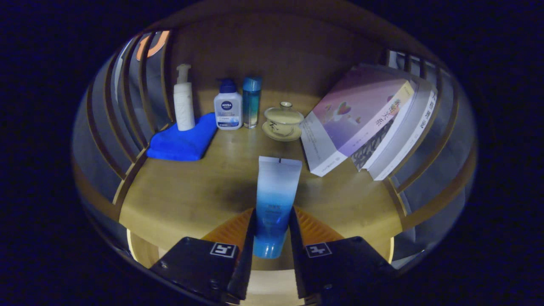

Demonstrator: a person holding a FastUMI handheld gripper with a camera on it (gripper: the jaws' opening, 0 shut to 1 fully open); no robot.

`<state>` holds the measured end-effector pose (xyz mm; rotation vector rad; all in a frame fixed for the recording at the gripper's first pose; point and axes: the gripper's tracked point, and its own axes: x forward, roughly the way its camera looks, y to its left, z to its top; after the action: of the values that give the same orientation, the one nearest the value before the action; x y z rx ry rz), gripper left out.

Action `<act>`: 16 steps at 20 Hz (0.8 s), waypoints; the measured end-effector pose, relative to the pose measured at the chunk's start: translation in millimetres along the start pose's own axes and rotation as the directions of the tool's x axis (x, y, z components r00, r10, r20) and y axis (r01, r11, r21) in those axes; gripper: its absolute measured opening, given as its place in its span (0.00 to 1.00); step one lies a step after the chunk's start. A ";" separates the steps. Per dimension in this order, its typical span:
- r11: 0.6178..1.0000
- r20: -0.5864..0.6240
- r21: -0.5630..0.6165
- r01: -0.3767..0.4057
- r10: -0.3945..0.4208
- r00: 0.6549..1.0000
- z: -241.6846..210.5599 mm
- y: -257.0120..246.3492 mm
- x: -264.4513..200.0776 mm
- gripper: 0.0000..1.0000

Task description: Pull open the drawer, take out the items inside it, and place them on the countertop above the cabinet.

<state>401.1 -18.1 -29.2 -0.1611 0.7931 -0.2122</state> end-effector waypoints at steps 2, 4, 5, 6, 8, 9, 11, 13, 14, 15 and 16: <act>0.999 0.023 0.001 -0.039 0.039 0.999 3.0 2.3 -6.9 0.50; 0.999 0.058 -0.011 -0.039 0.040 0.998 9.1 2.9 -16.7 0.55; 0.998 0.069 -0.020 -0.051 0.053 0.996 10.1 6.6 -23.7 0.56; 0.998 0.077 -0.026 -0.058 0.060 0.995 9.6 10.8 -30.7 0.56; 0.996 0.087 -0.028 -0.081 0.083 0.993 4.0 15.0 -49.8 0.67; 0.995 0.086 -0.031 -0.091 0.093 0.992 -3.0 18.4 -54.4 0.68; 0.993 0.090 -0.040 -0.109 0.112 0.990 -15.0 22.0 -73.0 0.69; 0.990 0.106 -0.047 -0.131 0.135 0.985 -27.0 25.3 -91.6 0.69; 0.989 0.120 -0.052 -0.138 0.143 0.982 -33.3 25.4 -101.1 0.69; 0.988 0.135 -0.057 -0.144 0.150 0.979 -39.9 24.7 -112.7 0.69; 0.987 0.151 -0.063 -0.148 0.157 0.976 -47.9 23.5 -123.1 0.69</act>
<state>285.6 32.2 17.1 -0.1627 0.6522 -0.0330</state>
